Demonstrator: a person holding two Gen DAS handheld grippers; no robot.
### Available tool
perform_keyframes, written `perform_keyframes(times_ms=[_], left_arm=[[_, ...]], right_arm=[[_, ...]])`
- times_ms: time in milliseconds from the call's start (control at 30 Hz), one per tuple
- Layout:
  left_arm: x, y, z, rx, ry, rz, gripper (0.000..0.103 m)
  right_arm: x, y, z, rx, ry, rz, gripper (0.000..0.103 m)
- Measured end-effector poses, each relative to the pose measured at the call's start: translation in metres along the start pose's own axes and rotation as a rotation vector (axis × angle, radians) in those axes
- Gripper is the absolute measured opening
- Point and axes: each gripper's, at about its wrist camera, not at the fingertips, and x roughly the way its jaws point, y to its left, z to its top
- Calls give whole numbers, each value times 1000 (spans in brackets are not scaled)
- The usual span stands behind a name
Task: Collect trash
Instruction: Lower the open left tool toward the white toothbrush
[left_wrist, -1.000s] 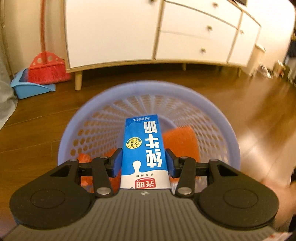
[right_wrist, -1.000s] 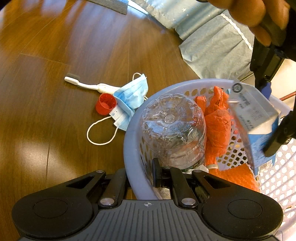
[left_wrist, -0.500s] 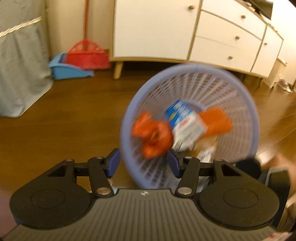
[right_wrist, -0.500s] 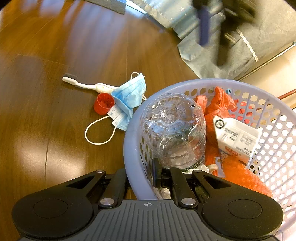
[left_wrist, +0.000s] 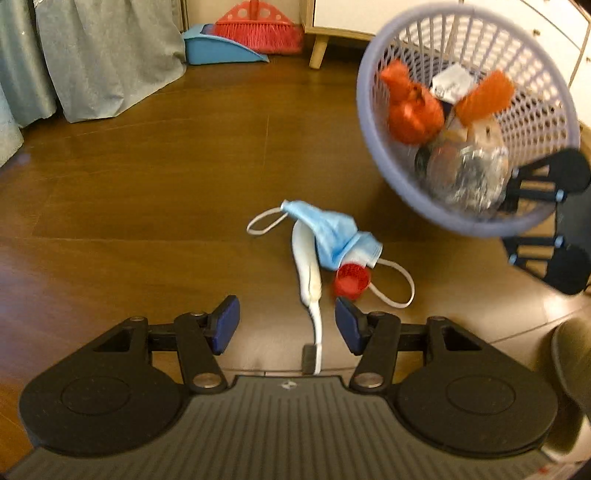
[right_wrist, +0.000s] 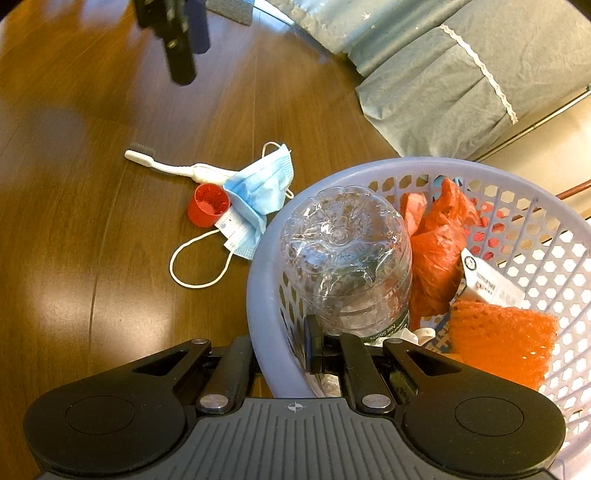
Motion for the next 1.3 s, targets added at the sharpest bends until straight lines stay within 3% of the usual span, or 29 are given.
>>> perform_keyframes(times_ms=[500, 800, 867, 933, 1300], left_arm=[[31, -15, -28, 26, 35, 0, 50], [59, -28, -32, 51, 60, -10, 37], [64, -30, -32, 60, 67, -14, 26], [68, -31, -32, 62, 70, -13, 22], [87, -38, -27, 73, 87, -11, 11]], right_arm=[[2, 1, -1, -5, 2, -2, 5], [2, 1, -2, -5, 1, -2, 5], [3, 1, -2, -4, 1, -2, 5], [3, 1, -2, -2, 5, -3, 5], [2, 2, -3, -6, 7, -3, 5]])
